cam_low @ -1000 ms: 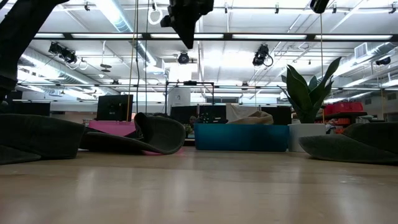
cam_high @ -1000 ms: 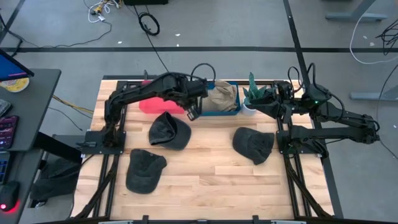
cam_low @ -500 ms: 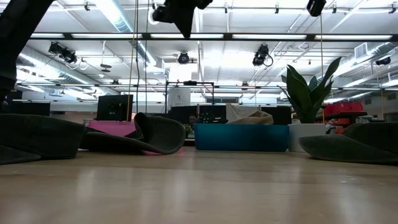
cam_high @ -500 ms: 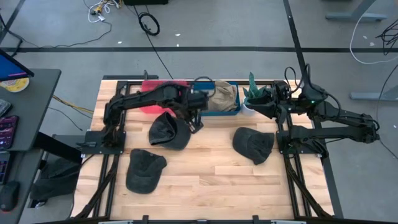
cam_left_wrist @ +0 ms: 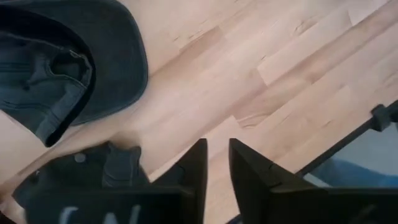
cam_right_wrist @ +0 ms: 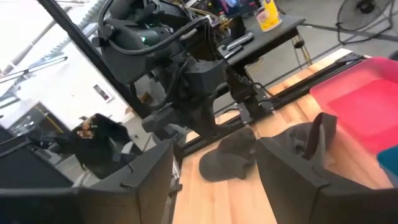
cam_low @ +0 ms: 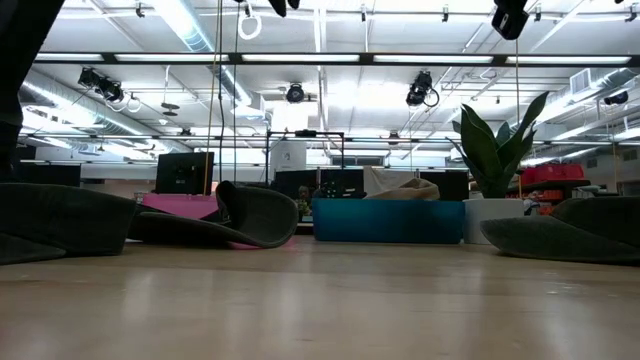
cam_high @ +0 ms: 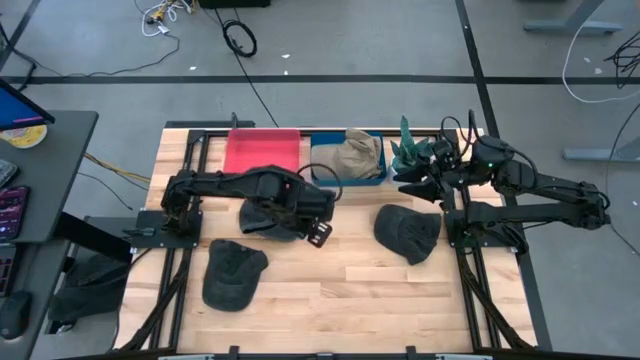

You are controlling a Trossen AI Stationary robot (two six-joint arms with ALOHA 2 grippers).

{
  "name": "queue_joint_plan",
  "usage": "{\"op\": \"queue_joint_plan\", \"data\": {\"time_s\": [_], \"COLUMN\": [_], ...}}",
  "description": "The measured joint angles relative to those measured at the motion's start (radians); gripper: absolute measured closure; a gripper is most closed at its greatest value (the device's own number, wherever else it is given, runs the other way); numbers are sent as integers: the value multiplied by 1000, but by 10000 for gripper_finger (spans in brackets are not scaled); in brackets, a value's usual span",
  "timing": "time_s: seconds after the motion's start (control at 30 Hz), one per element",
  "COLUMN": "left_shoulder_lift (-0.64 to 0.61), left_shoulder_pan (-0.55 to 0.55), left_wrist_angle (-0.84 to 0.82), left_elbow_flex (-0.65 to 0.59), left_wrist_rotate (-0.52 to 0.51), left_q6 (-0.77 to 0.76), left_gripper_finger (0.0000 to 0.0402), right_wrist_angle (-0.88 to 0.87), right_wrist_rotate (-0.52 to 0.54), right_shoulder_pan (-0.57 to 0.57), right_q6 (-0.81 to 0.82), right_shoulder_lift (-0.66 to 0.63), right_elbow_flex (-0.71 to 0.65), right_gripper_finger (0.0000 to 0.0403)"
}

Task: Pick & Place hat
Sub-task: Put the top right black cap into the red bin

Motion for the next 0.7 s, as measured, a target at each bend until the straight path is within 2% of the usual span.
{"op": "queue_joint_plan", "data": {"time_s": [0.2, 0.43, 0.53, 0.7], "left_shoulder_lift": [0, 0, 0, 0], "left_shoulder_pan": [-31, 23, 42, 48], "left_wrist_angle": [0, 0, 0, -1], "left_elbow_flex": [0, 0, 0, -48], "left_wrist_rotate": [-123, -224, -273, -295], "left_q6": [-18, -6, 41, 138], "left_gripper_finger": [276, 243, 232, 214], "right_wrist_angle": [0, -6, -5, -23], "right_wrist_rotate": [-3, -9, -9, -25], "right_shoulder_pan": [0, 0, 0, 1], "right_q6": [25, 98, 136, 185], "right_shoulder_lift": [-4, -5, -5, -5], "right_elbow_flex": [0, 0, 0, 0], "right_gripper_finger": [172, 172, 172, 172]}}
